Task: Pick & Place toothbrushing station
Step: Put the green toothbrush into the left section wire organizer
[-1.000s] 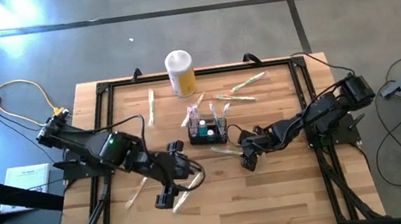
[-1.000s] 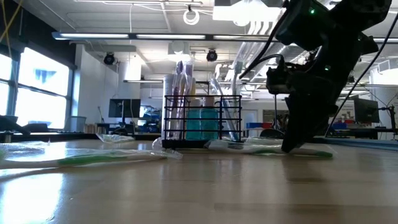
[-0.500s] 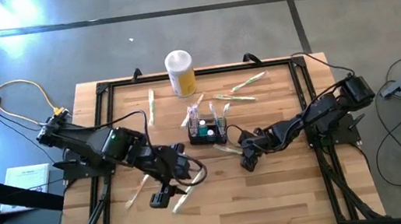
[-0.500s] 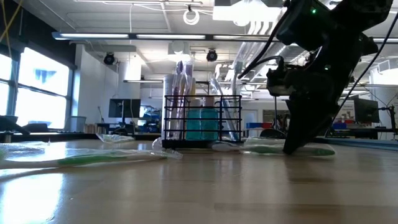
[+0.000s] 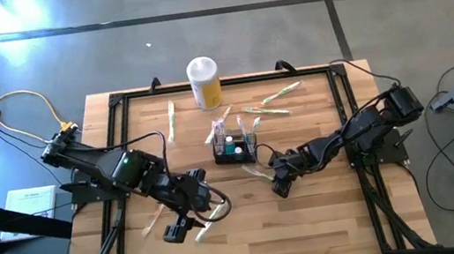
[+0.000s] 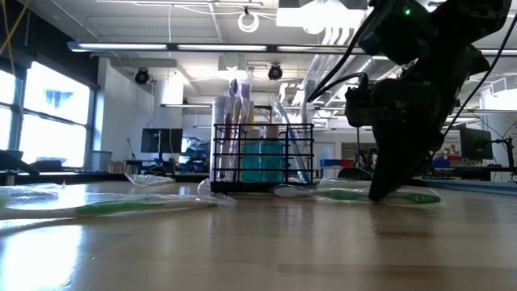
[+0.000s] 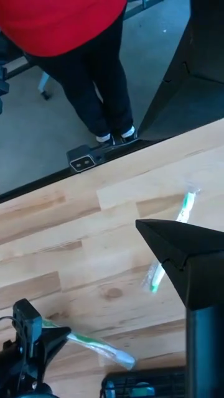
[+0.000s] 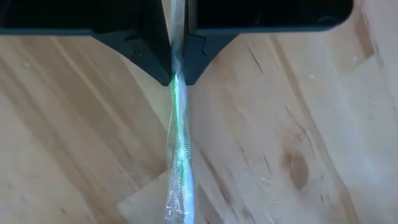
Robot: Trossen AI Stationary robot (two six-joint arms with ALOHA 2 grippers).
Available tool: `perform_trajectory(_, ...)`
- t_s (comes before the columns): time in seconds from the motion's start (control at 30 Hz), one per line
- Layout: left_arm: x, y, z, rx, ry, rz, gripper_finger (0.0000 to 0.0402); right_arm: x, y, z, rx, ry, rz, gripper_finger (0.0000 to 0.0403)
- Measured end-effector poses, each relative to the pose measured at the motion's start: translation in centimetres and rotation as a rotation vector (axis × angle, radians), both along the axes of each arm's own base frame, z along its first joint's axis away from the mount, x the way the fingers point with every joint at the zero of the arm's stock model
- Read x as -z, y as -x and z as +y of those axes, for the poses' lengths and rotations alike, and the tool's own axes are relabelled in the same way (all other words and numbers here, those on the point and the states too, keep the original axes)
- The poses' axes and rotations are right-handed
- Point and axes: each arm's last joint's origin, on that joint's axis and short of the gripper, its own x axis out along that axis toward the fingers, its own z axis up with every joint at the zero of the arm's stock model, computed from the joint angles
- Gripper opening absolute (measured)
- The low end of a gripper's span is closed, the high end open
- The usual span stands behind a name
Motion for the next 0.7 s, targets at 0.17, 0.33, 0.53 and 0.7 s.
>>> perform_trajectory(0.17, 0.1, 0.1, 0.0, 0.018, -0.019, -0.002, 0.0216, 0.0, 0.0, 0.1, 0.011, -0.021, 0.001, 0.0014)
perform_trajectory(0.33, 0.1, 0.0, 0.1, 0.039, -0.044, -0.018, 0.0216, 0.0, 0.0, 0.4, 0.021, -0.053, 0.001, 0.0014)
perform_trajectory(0.53, 0.1, -0.2, 0.5, 0.044, -0.064, -0.031, 0.0216, -0.9, 0.3, 1.2, 0.004, -0.075, -0.024, 0.0014)
perform_trajectory(0.7, 0.0, -0.2, 0.9, 0.042, -0.058, -0.023, 0.0216, -1.9, 1.0, 1.5, -0.014, -0.076, -0.036, 0.0013)
